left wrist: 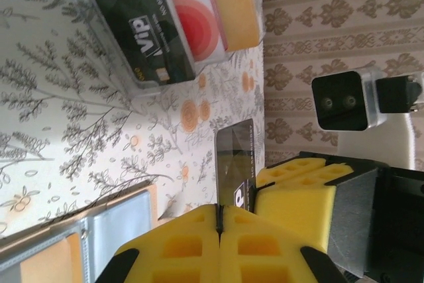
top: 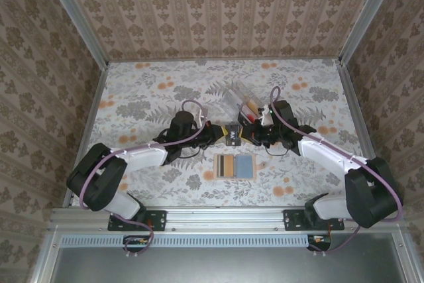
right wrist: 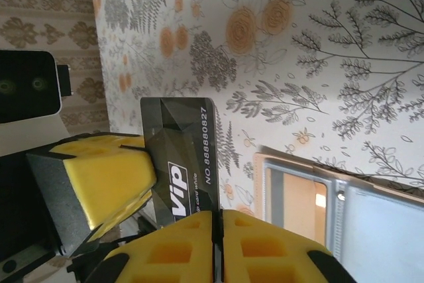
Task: Put the credit cards into the card holder
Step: Insert the credit card into the card slot.
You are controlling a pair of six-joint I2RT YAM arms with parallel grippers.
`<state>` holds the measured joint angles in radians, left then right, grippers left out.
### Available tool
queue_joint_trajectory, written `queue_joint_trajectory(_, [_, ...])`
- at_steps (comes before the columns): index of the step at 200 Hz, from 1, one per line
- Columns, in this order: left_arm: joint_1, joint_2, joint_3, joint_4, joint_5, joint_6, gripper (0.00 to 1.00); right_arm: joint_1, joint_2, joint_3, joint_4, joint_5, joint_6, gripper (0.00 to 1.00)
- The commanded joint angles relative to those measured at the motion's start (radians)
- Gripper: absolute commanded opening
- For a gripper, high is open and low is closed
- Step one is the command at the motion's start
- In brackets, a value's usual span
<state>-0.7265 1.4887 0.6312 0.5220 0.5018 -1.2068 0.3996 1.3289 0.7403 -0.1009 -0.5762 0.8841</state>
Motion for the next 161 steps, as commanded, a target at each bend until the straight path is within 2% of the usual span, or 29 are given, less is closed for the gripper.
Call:
queue_joint_trajectory(1, [-0.035,-0.038,-0.022,-0.089,-0.054,0.065,0.0,0.005,-0.021,-0.022,-0.114,0.074,-0.072,0.16])
queue_joint_trajectory(31, [-0.102,-0.068,-0.034,-0.207,-0.159,0.113,0.0,0.008,-0.027,-0.061,-0.203,0.149,-0.135,0.23])
queue_joint_trajectory(73, [-0.184,-0.062,-0.038,-0.292,-0.278,0.154,0.0,0.024,-0.007,-0.116,-0.21,0.173,-0.166,0.25])
queue_joint_trajectory(102, [-0.218,-0.027,-0.033,-0.287,-0.301,0.154,0.0,0.038,0.022,-0.122,-0.205,0.169,-0.184,0.25])
queue_joint_trajectory(161, [-0.241,0.044,-0.025,-0.269,-0.314,0.156,0.0,0.053,0.11,-0.119,-0.247,0.251,-0.206,0.22])
